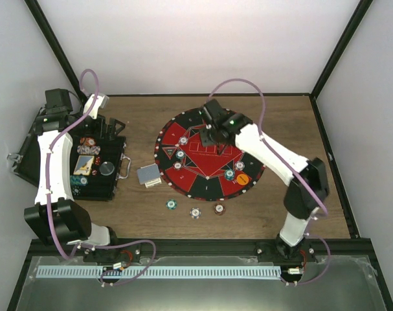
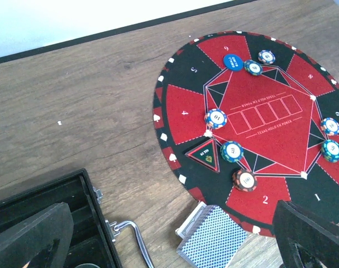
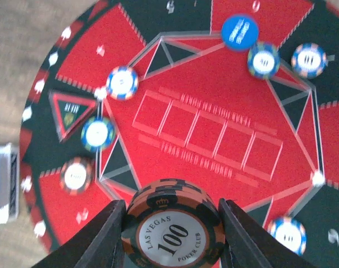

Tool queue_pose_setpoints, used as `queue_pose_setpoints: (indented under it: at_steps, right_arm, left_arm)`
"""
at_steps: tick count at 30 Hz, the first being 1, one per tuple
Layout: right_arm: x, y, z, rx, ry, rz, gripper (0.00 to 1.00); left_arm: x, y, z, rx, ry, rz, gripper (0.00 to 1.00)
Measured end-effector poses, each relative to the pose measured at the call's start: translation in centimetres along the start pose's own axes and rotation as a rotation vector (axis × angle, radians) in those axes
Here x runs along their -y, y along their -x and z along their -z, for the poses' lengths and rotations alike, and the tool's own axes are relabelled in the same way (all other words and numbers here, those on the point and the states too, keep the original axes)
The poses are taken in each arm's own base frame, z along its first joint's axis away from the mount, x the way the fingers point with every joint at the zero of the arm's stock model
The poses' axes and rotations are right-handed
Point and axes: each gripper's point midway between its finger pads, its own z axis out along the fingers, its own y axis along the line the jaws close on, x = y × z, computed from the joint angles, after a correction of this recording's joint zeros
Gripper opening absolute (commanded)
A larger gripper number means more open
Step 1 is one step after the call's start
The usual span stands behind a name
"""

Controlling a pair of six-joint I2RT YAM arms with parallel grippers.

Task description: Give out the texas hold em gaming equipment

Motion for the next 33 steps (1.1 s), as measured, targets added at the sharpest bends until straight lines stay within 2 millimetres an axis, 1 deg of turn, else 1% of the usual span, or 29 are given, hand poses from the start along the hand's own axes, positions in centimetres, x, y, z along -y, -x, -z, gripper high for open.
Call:
queue_pose_setpoints:
  at_steps: [2,3,6,9,12,15,20,24,28,33]
  right_arm:
    - [0.8,2.3,-1.7,0.019,-0.017,-0.007,0.2]
    - [1.3,3.1,-2.9,0.018,-0.028,-0.01,0.2]
    - [2.6,4.5,-6.8,-0.009,-0.056,-0.008,0.19]
    - [3.5,4.8,-11.1,-0.052,-0.081,0.002,0.19]
    - [4.1,4.6,-14.9,-0.092,-0.102,0.017,0.19]
    - [4.5,4.1,-17.5,-0.121,-0.115,0.031,0.19]
    - [4.8,4.4,-19.7,-0.129,-0.119,0.041,0.18]
    - [5.2,5.0,-21.1,-0.116,-0.118,0.042,0.18]
    - [6.2,4.6,-23.1,-0.125,-0.128,0.034,0.17]
    - [6.3,5.5,-23.6,-0.098,-0.13,0.034,0.17]
  left_arm:
    - [0.0,0.0,0.0,0.001,-0.002,0.0,1.0]
    - [0.0,0.0,0.0,0.002,-0.003,0.0,1.0]
    - [0.1,0.1,0.0,0.004,-0.006,0.0,1.0]
    - [0.1,0.1,0.0,0.004,-0.008,0.0,1.0]
    - [0.1,0.1,0.0,0.006,-0.008,0.001,1.0]
    - [0.1,0.2,0.0,0.011,-0.006,-0.001,1.0]
    - [-0.1,0.4,-0.1,0.018,-0.003,-0.007,1.0]
    - [-0.4,0.3,-0.6,0.012,-0.008,-0.001,1.0]
    - [-0.6,-0.1,-1.1,0.003,-0.013,0.007,1.0]
    - [-0.7,-0.4,-1.4,-0.002,-0.016,0.012,1.0]
